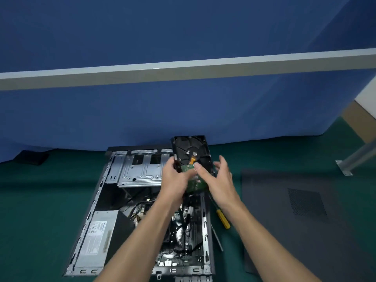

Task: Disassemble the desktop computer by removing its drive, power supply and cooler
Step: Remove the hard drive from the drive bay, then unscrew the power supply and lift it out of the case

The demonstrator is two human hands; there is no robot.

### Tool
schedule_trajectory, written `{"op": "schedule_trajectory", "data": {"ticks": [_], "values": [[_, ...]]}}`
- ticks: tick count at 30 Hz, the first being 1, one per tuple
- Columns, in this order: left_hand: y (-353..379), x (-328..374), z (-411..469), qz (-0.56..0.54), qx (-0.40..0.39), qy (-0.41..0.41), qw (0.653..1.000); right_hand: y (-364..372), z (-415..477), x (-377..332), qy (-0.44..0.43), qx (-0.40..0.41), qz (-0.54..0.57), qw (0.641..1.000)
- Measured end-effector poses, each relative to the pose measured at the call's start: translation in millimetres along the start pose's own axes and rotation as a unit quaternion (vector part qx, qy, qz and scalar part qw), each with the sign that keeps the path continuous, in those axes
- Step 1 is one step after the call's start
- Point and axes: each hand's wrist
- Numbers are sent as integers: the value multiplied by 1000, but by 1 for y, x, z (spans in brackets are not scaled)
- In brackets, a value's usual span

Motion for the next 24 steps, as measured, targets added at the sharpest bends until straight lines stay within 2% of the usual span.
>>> {"op": "schedule_trajectory", "data": {"ticks": [3, 6, 12, 15, 17, 18, 19, 21, 22, 23, 24], "values": [[35, -12, -5, 44, -52, 20, 998, -20, 12, 7, 48, 24, 46, 998], [63, -26, -5, 59, -86, 4, 995, -44, 21, 19, 67, 69, 48, 994], [99, -53, 1, 87, -151, -59, 983, -80, 48, 48, 100, 105, 5, 989], [101, -57, 12, 84, -209, -112, 968, -93, 65, 65, 125, 131, -49, 982], [95, -57, 23, 182, -200, -73, 960, -102, 80, 82, 155, 154, -103, 971], [90, -59, 31, 281, -160, -11, 946, -106, 88, 91, 173, 162, -134, 962], [83, -60, 39, 395, -108, 62, 910, -110, 95, 100, 191, 168, -169, 952], [67, -64, 52, 570, -49, 169, 802, -115, 109, 119, 220, 171, -239, 930], [61, -68, 59, 619, -50, 184, 761, -117, 116, 127, 228, 170, -270, 920], [55, -72, 65, 647, -63, 175, 740, -117, 123, 135, 233, 168, -298, 910], [51, -78, 69, 653, -76, 154, 738, -117, 129, 141, 236, 167, -320, 902]]}}
Point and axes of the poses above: each hand's wrist, its own z-axis towards the middle knuckle, its own y-axis out of the palm, x = y × z, and after that the axes turned 3 degrees about x, right-handed
